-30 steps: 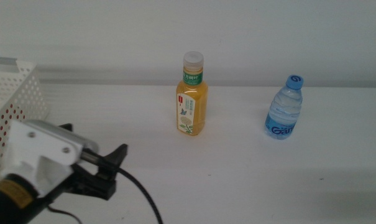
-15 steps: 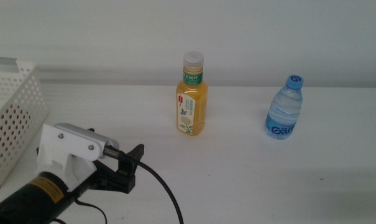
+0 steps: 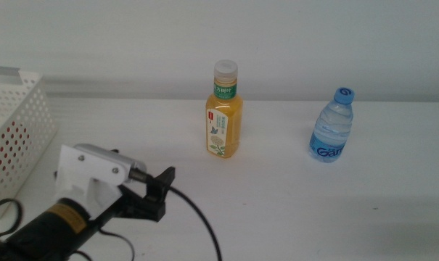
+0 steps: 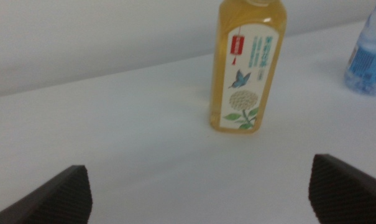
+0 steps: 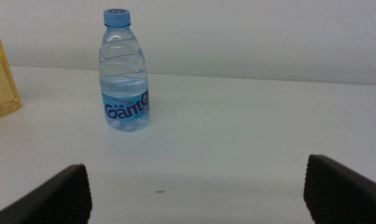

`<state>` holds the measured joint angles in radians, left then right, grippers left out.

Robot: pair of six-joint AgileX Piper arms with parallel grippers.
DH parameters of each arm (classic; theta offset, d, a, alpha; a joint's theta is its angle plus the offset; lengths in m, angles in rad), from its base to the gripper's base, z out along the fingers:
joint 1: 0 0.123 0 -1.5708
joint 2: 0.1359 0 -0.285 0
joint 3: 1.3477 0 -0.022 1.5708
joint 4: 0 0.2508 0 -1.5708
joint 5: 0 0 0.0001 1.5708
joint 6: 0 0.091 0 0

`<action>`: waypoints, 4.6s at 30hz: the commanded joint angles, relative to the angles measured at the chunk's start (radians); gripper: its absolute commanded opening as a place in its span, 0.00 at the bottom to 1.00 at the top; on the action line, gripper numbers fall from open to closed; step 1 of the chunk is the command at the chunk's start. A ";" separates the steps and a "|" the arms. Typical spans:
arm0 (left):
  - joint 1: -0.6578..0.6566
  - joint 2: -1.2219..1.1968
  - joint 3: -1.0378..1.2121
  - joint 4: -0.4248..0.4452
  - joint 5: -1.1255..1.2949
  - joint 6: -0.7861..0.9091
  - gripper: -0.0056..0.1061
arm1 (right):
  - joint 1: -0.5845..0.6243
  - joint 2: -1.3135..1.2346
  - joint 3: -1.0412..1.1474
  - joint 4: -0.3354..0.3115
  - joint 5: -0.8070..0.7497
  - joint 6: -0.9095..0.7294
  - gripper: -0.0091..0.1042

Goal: Use arms to grab the bottles and put them into the dustbin to the left of the table.

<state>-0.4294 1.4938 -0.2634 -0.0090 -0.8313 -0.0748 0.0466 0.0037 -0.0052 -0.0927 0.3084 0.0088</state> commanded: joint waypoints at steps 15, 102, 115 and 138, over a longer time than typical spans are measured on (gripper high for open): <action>-0.011 0.362 -0.315 0.227 -0.136 -0.160 0.89 | -0.004 -0.040 0.043 -0.010 -0.009 -0.009 0.88; -0.098 0.684 -0.811 0.042 0.059 -0.143 0.87 | -0.004 -0.040 0.043 -0.010 -0.009 -0.009 0.88; -0.098 0.684 -0.811 0.087 0.011 -0.112 0.31 | -0.004 -0.040 0.043 -0.010 -0.009 -0.009 0.88; -0.098 0.437 -0.808 0.130 0.505 -0.012 0.03 | -0.004 -0.040 0.043 -0.010 -0.009 -0.009 0.88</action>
<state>-0.5206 1.9870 -1.0673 0.1150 -0.3265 -0.1023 0.0466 0.0037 -0.0052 -0.0927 0.3084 0.0088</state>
